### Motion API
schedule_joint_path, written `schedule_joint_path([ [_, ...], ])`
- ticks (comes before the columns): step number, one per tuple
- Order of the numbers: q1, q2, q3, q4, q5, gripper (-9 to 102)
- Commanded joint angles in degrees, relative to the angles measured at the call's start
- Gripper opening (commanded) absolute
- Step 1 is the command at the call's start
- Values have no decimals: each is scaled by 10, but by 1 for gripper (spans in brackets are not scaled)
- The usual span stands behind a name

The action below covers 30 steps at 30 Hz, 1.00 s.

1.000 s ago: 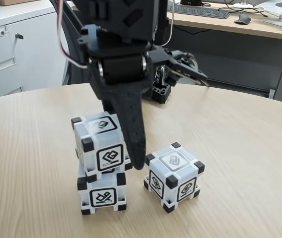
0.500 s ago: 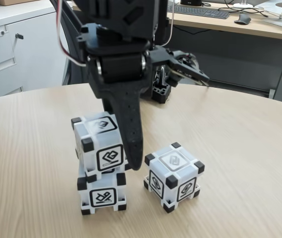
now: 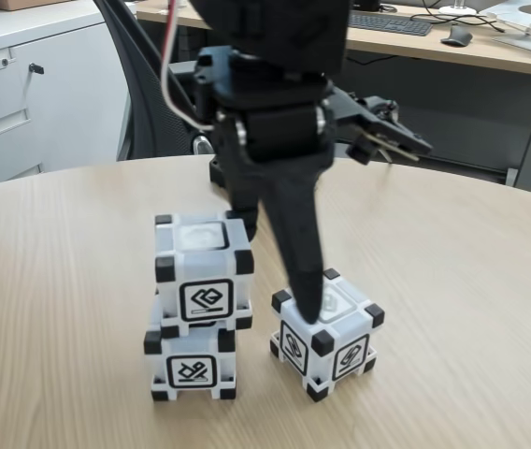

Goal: Stack cubes from left to right.

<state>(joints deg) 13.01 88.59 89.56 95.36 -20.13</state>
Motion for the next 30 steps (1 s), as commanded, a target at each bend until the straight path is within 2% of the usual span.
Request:
schedule_joint_path([
  [1, -12, 16, -20, -3, 10, 44],
  [22, -38, -31, -21, -5, 6, 42],
  [30, -38, -76, -26, -5, -51, 43],
])
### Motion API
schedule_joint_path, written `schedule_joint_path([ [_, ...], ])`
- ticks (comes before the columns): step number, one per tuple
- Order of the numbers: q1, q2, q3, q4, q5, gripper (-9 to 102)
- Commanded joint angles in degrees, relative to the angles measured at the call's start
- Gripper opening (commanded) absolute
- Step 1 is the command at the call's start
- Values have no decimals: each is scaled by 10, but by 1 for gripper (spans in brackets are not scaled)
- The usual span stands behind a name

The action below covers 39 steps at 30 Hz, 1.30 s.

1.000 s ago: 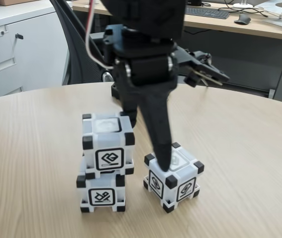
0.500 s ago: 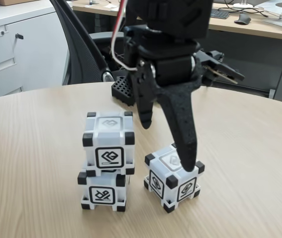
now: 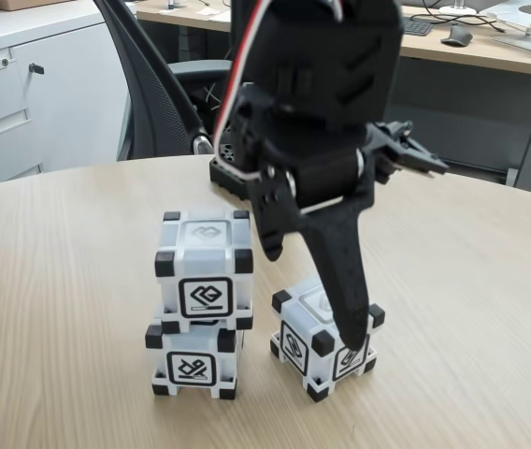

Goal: Stack cubes from left to right.

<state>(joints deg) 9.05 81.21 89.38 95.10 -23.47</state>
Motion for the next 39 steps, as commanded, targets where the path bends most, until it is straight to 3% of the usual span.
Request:
schedule_joint_path([
  [1, 2, -7, -25, -3, -26, 43],
  [13, -45, -25, -26, -54, -31, 42],
  [39, -70, -89, -22, -55, -14, 41],
])
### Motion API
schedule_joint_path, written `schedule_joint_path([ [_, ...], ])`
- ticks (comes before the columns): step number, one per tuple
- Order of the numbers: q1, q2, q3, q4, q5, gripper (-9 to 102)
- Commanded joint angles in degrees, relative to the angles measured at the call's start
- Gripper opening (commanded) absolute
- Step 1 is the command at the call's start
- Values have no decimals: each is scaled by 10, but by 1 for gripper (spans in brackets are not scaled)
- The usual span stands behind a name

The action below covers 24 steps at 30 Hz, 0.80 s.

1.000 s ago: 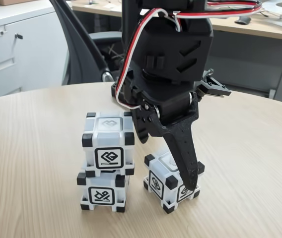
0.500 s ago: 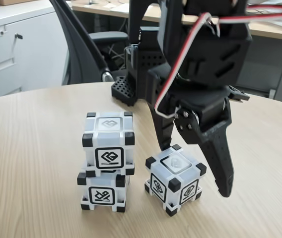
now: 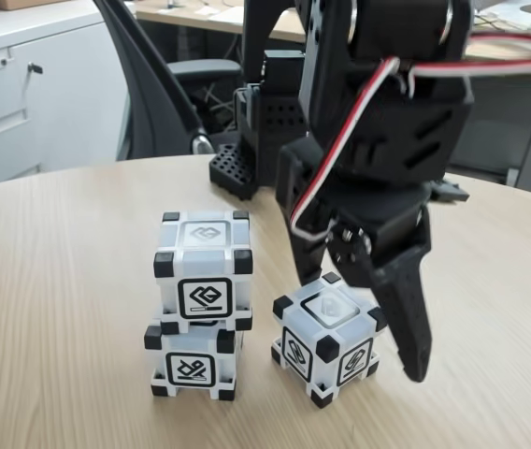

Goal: Stack cubes from left to right.

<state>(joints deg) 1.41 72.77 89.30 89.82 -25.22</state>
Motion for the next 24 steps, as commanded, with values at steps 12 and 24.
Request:
schedule_joint_path([
  [12, 15, -19, -23, -3, 3, 40],
  [24, 15, -35, -24, -3, 25, 1],
])
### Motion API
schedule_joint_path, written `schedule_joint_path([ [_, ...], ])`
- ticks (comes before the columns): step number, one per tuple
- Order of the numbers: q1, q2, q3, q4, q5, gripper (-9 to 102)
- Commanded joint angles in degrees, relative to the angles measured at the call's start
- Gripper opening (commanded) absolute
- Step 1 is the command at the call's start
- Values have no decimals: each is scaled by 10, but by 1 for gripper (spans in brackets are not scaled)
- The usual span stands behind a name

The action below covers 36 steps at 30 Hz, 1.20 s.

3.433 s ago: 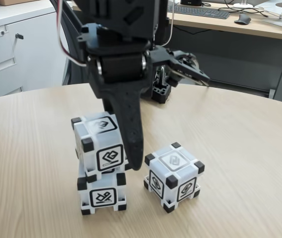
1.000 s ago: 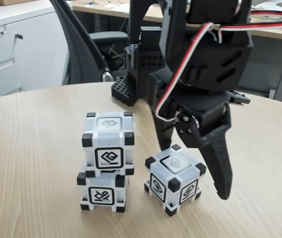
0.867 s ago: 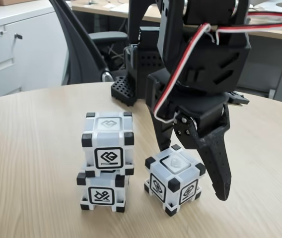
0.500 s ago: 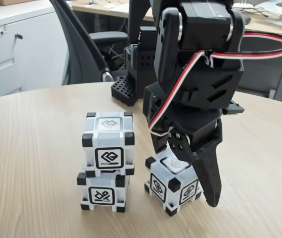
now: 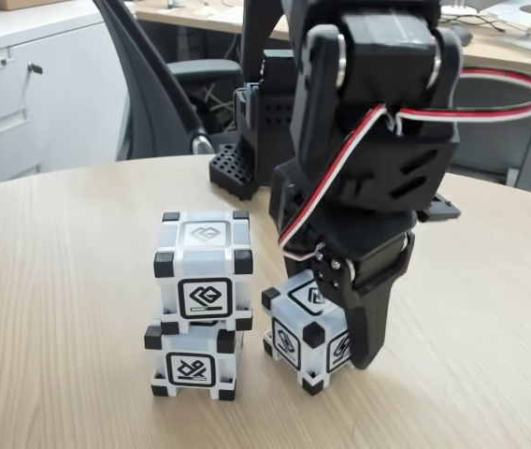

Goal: Stack cubes from left to right.

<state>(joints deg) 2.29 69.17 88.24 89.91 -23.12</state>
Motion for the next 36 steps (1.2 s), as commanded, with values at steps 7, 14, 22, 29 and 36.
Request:
schedule_joint_path([
  [7, 5, 9, -13, -4, 25, 0],
  [14, -4, 40, -15, -3, 82, 0],
  [22, -6, 112, -15, -3, 101, 0],
  [29, -23, 157, -15, -3, 127, 0],
  [36, -81, 185, -105, -3, 191, 0],
])
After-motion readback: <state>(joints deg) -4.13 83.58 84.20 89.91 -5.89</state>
